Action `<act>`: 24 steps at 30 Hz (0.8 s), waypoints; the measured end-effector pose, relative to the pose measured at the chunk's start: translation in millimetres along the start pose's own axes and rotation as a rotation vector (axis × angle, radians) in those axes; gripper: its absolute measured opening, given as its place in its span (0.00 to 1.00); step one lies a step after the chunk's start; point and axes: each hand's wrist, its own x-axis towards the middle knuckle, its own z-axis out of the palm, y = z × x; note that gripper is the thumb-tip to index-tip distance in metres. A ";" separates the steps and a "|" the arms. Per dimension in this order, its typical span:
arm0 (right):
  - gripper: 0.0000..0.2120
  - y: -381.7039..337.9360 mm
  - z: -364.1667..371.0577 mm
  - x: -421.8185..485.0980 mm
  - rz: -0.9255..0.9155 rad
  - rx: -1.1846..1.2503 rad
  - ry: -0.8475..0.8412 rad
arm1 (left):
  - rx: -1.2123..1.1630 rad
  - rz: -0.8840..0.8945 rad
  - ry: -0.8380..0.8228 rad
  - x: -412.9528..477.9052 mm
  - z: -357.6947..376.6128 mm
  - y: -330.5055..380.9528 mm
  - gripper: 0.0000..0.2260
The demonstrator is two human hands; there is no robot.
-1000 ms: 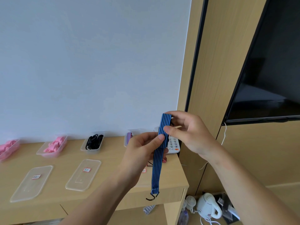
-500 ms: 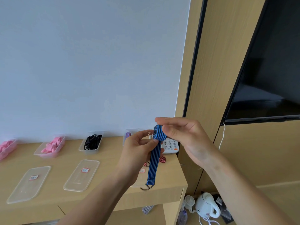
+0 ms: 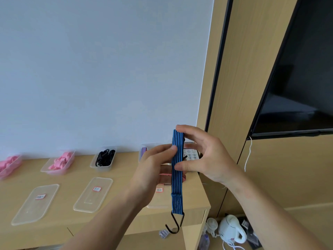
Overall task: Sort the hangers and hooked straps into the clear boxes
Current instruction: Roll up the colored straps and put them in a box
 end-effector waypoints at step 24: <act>0.23 -16.0 -1.4 7.9 0.170 0.258 -0.007 | 0.094 -0.011 0.110 -3.5 -6.4 -14.1 0.12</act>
